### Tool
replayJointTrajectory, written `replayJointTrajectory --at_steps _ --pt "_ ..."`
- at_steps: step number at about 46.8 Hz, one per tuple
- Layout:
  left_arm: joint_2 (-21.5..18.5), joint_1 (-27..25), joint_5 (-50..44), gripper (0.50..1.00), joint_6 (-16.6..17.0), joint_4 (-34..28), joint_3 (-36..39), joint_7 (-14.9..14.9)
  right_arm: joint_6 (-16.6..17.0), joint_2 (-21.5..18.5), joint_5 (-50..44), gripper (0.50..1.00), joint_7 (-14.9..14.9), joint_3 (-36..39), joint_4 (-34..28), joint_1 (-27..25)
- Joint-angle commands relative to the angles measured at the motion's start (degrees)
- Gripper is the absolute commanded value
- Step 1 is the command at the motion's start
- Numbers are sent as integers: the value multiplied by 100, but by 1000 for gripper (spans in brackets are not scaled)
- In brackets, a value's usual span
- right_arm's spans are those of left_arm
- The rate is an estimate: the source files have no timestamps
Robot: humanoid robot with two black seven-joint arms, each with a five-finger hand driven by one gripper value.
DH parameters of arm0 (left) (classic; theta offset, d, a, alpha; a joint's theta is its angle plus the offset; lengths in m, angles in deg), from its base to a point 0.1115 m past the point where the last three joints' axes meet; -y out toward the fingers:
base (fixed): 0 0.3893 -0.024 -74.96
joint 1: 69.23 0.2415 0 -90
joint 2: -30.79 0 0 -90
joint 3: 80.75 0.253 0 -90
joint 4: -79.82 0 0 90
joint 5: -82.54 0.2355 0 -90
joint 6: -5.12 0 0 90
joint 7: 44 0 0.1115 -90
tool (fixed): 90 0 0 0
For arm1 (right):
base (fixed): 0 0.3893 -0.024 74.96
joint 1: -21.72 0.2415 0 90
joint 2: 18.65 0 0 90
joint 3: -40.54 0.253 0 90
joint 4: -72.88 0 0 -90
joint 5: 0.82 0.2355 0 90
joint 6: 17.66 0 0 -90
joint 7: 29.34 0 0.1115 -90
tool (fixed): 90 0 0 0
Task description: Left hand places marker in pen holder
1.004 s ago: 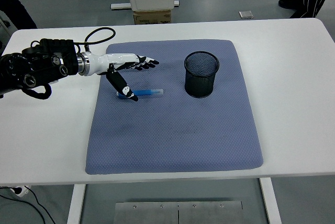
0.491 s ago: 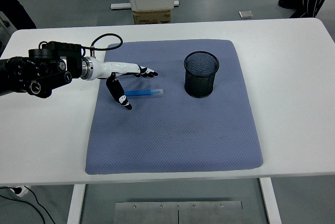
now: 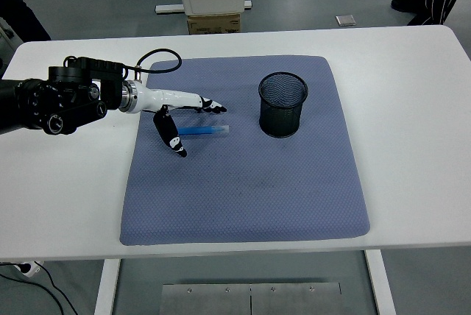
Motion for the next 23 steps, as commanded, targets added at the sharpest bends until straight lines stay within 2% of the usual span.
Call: replayJointTrajectory --at_steps 1,23 --pt "8 -8 60 1000 -13 0 2 0 0 0 -8 1000 0 0 0 0" --pt "105 -8 165 1000 -39 0 2 -88 0 0 -8 1000 0 0 0 0"
